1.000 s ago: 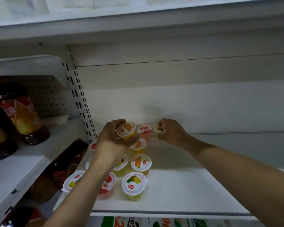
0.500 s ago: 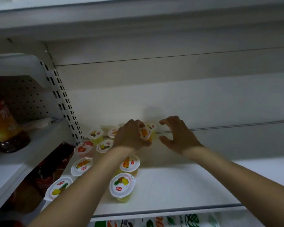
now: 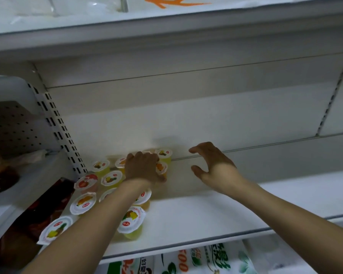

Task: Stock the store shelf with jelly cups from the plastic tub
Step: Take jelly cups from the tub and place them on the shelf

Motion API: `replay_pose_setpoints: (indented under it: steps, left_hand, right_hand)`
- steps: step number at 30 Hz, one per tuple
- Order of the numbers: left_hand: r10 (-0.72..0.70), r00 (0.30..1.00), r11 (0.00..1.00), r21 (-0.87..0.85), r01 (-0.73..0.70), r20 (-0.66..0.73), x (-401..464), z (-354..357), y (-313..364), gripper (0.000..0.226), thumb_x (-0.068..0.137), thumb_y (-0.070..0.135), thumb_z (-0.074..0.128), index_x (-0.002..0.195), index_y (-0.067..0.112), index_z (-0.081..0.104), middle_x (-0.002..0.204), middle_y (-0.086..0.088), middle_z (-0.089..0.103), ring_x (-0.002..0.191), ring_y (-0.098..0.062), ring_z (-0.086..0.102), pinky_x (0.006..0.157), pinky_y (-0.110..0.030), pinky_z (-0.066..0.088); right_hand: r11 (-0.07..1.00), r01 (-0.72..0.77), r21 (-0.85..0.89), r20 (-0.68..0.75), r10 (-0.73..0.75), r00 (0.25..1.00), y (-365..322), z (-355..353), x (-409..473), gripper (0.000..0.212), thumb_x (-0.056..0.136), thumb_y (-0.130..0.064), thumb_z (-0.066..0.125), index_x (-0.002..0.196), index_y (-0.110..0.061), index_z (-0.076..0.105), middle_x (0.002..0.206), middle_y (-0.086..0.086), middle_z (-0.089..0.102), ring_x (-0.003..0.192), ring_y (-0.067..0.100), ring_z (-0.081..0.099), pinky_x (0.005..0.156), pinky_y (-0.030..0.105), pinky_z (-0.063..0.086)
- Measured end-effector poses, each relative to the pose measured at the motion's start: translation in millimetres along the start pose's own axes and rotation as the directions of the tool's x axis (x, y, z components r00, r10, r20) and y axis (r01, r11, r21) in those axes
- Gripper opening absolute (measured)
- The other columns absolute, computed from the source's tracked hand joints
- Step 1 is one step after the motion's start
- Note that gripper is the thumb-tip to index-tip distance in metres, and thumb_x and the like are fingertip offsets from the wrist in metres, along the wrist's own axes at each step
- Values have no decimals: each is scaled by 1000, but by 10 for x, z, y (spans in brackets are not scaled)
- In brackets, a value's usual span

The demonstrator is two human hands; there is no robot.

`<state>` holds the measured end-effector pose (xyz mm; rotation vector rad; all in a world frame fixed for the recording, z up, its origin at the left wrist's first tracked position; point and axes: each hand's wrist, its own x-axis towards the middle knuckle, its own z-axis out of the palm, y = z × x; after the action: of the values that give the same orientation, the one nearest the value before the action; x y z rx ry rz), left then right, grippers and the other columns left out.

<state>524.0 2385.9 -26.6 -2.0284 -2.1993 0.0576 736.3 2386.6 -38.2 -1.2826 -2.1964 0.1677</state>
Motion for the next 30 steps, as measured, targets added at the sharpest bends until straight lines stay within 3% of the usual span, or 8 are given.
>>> replay_pose_setpoints:
  steps: [3, 6, 8, 13, 22, 27, 30]
  left_hand:
    - [-11, 999, 1000, -23, 10, -38, -150, -102, 40, 73, 76, 67, 58, 136, 28, 43, 132, 2, 51, 124, -22, 44, 101, -36, 30]
    - [45, 920, 984, -144, -108, -389, -457, -175, 192, 74, 72, 68, 51, 130, 22, 54, 120, -1, 61, 111, -27, 56, 92, -38, 40]
    - [71, 867, 969, -172, -178, -494, -649, -228, 406, 74, 73, 65, 58, 133, 22, 52, 124, -2, 61, 110, -28, 58, 91, -39, 45]
    - [89, 859, 916, -296, -269, -505, -989, -226, 1179, 70, 84, 60, 56, 143, 26, 38, 138, 0, 49, 123, -23, 48, 98, -38, 39]
    - [301, 830, 781, -378, -497, -470, -1431, -114, 3257, 61, 85, 65, 41, 131, 27, 50, 129, 5, 54, 113, -19, 53, 90, -35, 42]
    - [465, 773, 685, -378, -623, -432, -1659, 40, 4427, 60, 83, 64, 45, 131, 27, 50, 125, 6, 54, 110, -19, 53, 89, -36, 45]
    - [568, 739, 618, -405, -674, -363, -1850, 122, 5073, 63, 83, 67, 40, 134, 30, 47, 127, 7, 52, 114, -19, 50, 90, -37, 45]
  right_hand:
    - [999, 26, -32, -26, -27, 999, 35, -111, -110, 45, 91, -38, 56, 134, -30, 46, 134, -10, 44, 119, 14, 47, 86, 28, 43]
    - [996, 63, -70, -60, -67, 996, 126, -280, -283, 50, 95, -52, 42, 140, -31, 40, 135, -10, 48, 119, 16, 49, 93, 33, 42]
    - [993, 85, -80, -82, -91, 992, 237, -399, -450, 58, 93, -59, 30, 142, -30, 36, 136, -7, 49, 118, 17, 51, 94, 35, 43]
    - [998, 26, -63, -167, -36, 985, 717, -731, -1051, 56, 93, -50, 38, 142, -23, 39, 137, 0, 48, 113, 20, 54, 85, 32, 47]
    - [964, -219, -152, -185, 190, 964, 1960, -1626, -2659, 52, 90, -43, 44, 137, -21, 43, 132, 0, 48, 107, 24, 57, 78, 41, 53]
    - [854, -442, -273, -169, 410, 896, 2667, -2081, -3669, 54, 88, -49, 42, 133, -20, 47, 130, 1, 49, 106, 27, 56, 77, 40, 50]
    - [748, -584, -314, -137, 573, 808, 2986, -2304, -4239, 51, 89, -44, 46, 134, -22, 48, 132, 2, 47, 112, 27, 52, 82, 39, 47]
